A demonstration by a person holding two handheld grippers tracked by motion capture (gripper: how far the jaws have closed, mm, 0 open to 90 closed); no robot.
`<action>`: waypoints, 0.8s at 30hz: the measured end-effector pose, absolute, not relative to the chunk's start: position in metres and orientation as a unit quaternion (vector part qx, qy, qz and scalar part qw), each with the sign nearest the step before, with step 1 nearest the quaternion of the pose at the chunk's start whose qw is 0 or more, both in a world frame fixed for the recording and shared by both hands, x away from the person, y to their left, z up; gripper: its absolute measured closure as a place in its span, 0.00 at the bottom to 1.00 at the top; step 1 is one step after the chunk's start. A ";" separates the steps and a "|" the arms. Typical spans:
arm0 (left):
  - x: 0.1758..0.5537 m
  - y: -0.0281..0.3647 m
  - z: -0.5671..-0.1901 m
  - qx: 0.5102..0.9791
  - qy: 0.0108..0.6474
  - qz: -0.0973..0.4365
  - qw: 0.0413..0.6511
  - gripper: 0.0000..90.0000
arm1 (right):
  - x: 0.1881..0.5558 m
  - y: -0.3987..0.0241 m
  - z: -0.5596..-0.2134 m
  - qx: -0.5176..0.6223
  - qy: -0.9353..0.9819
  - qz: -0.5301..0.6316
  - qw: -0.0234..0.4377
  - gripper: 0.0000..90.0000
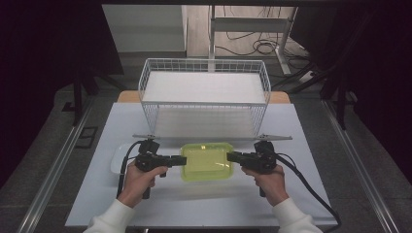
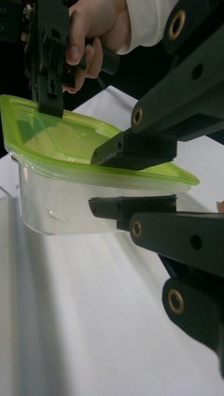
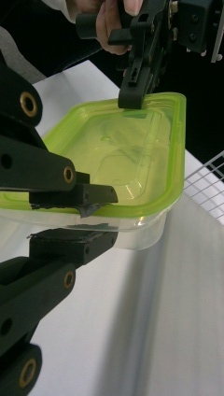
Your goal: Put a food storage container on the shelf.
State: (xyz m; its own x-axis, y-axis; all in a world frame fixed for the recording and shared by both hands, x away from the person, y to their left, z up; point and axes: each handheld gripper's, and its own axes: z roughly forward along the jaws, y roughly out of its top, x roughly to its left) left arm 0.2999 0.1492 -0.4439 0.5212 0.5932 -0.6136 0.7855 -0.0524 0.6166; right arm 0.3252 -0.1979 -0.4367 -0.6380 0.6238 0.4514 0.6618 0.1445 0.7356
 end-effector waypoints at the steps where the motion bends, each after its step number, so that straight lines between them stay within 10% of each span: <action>1: 0.302 0.149 -0.440 0.719 0.478 -0.097 0.495 0.85 | 0.327 -0.198 -0.434 -0.423 -0.755 -0.501 0.019 0.87; 24: 0.346 0.153 -0.364 0.711 0.457 -0.035 0.533 0.86 | 0.367 -0.198 -0.358 -0.392 -0.735 -0.554 -0.013 0.86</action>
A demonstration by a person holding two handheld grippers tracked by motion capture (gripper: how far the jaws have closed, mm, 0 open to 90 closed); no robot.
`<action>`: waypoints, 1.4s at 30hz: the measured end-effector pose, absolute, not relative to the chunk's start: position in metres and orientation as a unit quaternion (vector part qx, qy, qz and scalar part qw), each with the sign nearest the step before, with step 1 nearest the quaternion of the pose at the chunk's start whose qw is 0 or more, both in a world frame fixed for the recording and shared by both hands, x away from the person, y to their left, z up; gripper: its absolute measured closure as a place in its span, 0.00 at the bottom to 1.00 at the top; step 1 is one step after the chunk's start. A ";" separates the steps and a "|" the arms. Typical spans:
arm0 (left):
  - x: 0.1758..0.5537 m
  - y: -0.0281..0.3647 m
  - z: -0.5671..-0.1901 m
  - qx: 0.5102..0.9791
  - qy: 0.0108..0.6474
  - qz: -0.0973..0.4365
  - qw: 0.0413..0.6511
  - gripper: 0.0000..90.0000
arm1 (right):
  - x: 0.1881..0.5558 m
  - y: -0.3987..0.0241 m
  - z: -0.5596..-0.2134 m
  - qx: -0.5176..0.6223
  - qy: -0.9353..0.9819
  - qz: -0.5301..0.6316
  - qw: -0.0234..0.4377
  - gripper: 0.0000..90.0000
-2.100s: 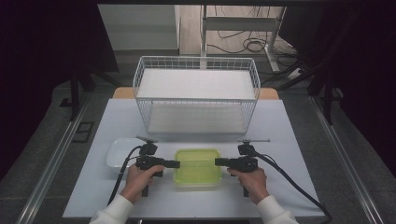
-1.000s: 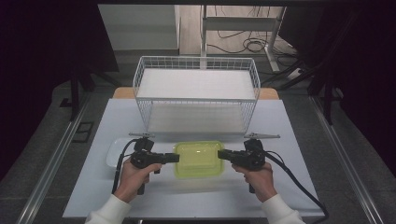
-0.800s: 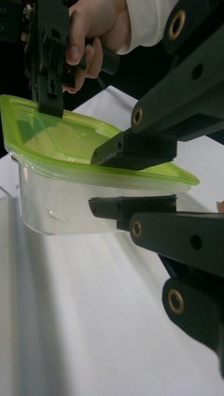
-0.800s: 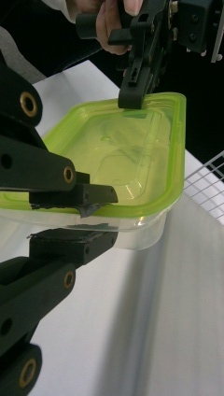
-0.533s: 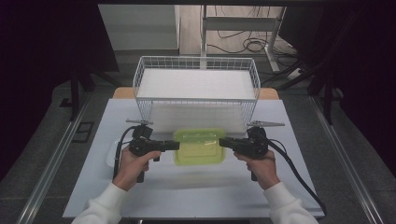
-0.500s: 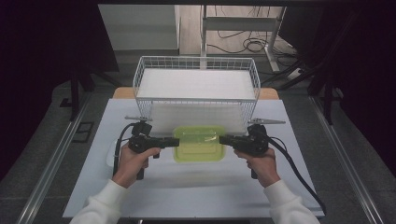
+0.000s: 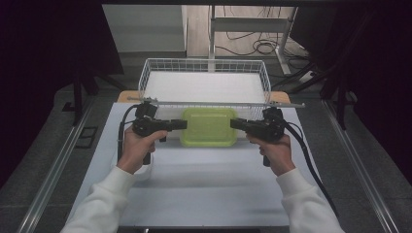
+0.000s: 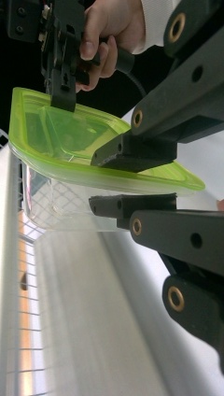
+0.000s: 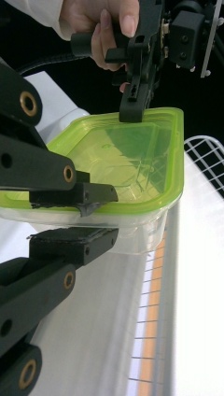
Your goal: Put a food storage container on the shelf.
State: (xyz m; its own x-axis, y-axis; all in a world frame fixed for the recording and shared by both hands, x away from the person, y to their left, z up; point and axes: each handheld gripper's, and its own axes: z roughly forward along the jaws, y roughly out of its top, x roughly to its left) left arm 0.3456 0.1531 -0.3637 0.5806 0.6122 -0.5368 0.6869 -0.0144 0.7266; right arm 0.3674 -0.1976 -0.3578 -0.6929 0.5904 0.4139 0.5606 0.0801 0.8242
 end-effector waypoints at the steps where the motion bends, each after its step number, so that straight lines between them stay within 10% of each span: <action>1: 0.347 0.153 -0.361 0.711 0.456 -0.034 0.535 0.86 | 0.367 -0.198 -0.358 0.392 0.735 0.554 0.013 0.86; 42: 0.429 0.169 -0.294 0.705 0.462 -0.006 0.539 0.88 | 0.445 -0.181 -0.291 0.390 0.719 0.575 0.007 0.86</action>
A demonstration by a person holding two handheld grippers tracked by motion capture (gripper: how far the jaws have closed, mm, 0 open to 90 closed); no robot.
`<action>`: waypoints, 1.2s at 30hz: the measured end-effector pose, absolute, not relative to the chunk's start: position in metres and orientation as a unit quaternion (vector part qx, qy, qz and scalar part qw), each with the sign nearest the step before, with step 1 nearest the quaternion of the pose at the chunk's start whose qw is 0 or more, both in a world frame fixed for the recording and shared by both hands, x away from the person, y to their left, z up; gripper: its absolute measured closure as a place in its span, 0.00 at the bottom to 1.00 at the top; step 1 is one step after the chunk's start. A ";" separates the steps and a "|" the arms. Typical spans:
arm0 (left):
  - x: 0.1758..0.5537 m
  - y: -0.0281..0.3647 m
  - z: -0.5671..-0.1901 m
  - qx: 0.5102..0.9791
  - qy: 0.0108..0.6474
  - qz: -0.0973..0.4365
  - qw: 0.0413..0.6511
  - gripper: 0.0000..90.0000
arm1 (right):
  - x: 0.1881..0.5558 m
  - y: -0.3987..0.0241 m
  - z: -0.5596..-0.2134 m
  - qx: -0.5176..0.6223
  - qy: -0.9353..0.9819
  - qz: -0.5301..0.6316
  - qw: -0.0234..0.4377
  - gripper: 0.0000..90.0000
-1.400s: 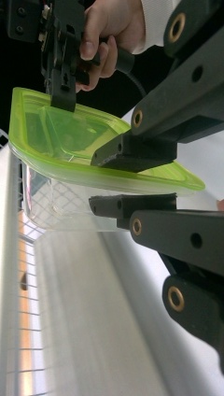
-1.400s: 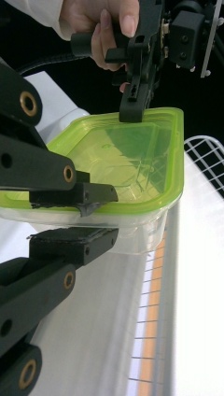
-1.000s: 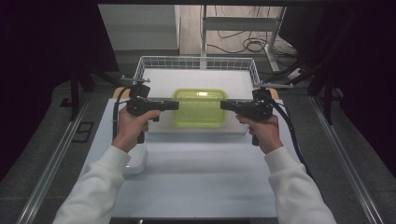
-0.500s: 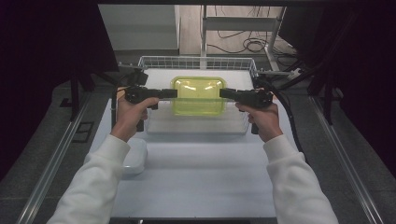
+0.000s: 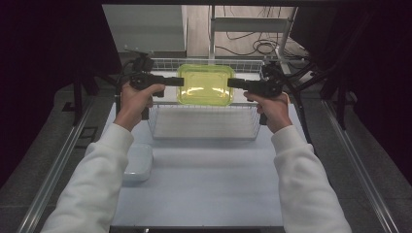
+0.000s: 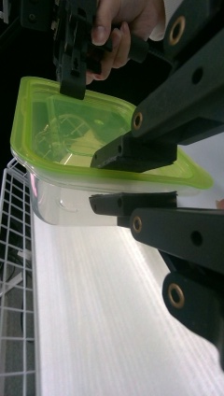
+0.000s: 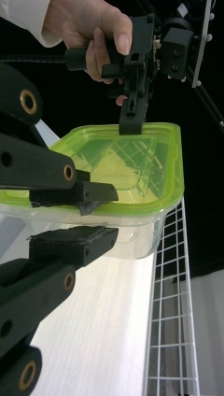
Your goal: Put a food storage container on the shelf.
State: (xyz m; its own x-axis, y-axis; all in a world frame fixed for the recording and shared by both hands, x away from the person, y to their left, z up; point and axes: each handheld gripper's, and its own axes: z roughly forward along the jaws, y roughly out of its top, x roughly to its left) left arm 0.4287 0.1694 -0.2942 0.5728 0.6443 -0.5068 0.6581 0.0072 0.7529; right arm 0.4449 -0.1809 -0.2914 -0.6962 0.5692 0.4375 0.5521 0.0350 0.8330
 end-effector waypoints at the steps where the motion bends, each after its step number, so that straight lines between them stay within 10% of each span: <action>1: 0.429 0.169 -0.294 0.705 0.462 -0.006 0.539 0.88 | 0.445 -0.181 -0.291 0.390 0.719 0.575 0.007 0.86; 36: 0.496 0.173 -0.329 0.649 0.542 -0.089 0.527 0.86 | 0.516 -0.169 -0.317 0.508 0.679 0.529 -0.028 0.84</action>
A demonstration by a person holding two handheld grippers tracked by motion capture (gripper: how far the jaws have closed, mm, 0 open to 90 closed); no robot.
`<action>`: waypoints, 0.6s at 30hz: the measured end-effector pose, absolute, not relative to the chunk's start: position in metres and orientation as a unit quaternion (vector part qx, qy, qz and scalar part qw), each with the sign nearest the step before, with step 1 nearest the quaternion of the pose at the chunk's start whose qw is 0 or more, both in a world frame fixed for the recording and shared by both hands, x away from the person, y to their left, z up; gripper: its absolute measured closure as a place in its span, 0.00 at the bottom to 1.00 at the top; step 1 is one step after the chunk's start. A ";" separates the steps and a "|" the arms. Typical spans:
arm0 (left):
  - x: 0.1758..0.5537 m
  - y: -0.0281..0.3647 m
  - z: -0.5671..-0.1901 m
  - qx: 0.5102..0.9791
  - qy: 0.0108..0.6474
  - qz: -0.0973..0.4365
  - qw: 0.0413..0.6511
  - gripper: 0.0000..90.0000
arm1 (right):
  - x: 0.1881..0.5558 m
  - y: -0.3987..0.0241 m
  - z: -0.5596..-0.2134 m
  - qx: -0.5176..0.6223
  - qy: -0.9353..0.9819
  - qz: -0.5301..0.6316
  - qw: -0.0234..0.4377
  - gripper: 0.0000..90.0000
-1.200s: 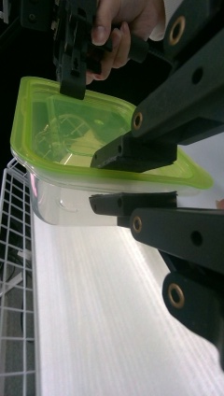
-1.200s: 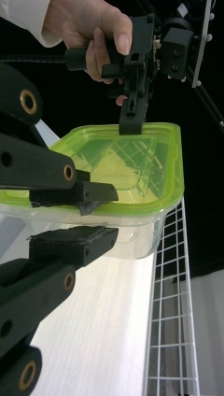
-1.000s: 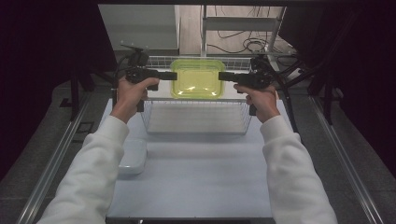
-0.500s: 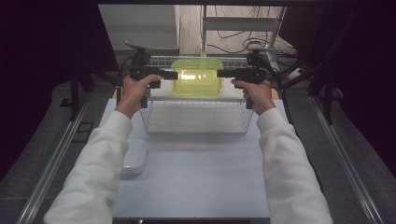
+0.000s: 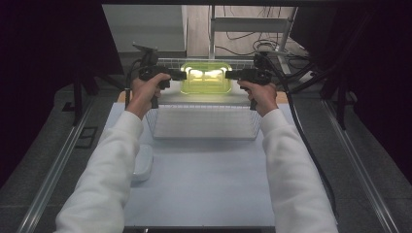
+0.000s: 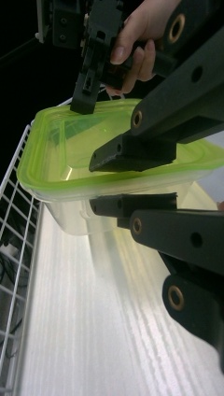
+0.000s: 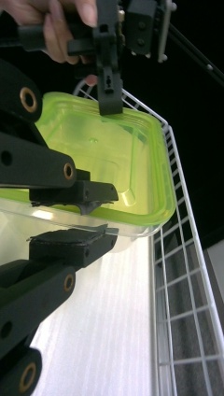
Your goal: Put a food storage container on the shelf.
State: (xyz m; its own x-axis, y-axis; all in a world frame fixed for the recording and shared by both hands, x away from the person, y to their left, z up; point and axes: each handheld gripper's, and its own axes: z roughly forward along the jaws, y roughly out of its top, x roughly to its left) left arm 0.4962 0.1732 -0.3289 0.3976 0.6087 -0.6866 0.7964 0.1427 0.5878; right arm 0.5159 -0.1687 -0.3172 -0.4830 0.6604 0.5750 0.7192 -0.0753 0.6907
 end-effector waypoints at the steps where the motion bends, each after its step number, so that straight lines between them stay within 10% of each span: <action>1: 0.499 0.174 -0.331 0.644 0.547 -0.095 0.527 0.85 | 0.519 -0.168 -0.320 -0.517 -0.671 -0.530 0.031 0.83; 18: 0.507 0.174 -0.341 0.630 0.553 -0.105 0.536 0.80 | 0.528 -0.165 -0.331 -0.547 -0.644 -0.532 0.051 0.79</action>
